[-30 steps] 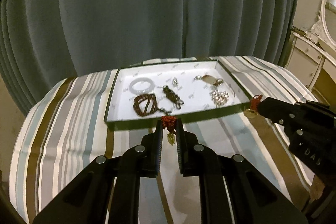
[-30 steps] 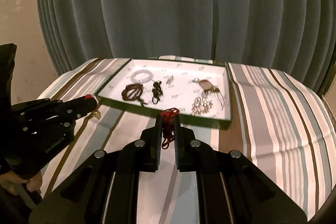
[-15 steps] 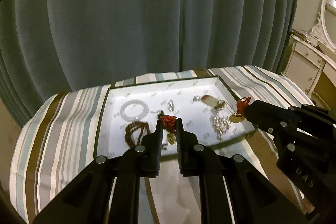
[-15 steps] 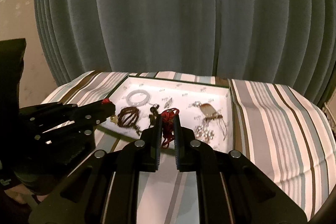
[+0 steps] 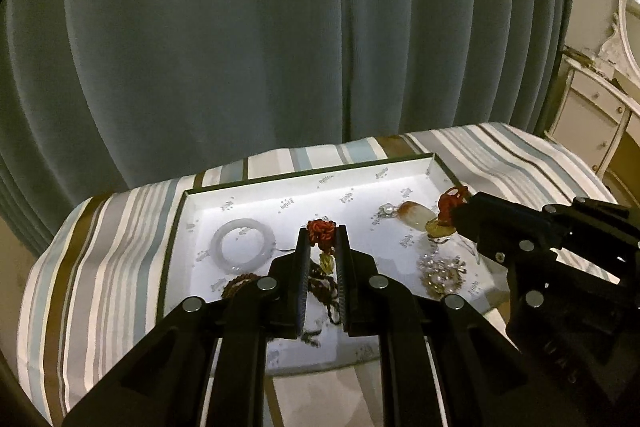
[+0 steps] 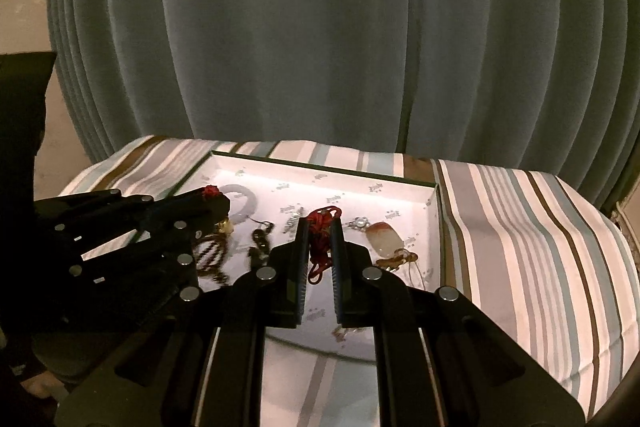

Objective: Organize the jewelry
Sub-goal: 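Lower the red tassel into the box with the left tool while the right tool releases its tassel there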

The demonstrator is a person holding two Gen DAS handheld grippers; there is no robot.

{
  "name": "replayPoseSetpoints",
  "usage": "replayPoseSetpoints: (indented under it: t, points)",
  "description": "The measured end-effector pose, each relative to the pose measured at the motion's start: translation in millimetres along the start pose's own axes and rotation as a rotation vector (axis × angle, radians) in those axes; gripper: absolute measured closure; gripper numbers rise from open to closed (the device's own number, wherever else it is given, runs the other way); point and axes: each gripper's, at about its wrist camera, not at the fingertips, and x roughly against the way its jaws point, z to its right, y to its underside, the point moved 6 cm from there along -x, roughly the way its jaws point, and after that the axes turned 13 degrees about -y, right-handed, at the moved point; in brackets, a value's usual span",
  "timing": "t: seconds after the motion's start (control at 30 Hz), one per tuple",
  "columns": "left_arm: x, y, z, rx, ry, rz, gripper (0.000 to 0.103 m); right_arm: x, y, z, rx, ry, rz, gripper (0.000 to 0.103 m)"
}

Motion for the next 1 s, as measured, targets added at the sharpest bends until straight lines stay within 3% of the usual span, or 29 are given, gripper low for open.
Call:
replayPoseSetpoints:
  t: [0.6, 1.0]
  points:
    - [-84.8, 4.9, 14.8, -0.009, -0.010, -0.120, 0.090, -73.7, 14.0, 43.1, -0.014, 0.036, -0.121, 0.092]
    - [-99.4, 13.1, 21.6, -0.021, -0.005, -0.145, 0.090, -93.6, 20.8, 52.5, -0.011, 0.053, -0.153, 0.092]
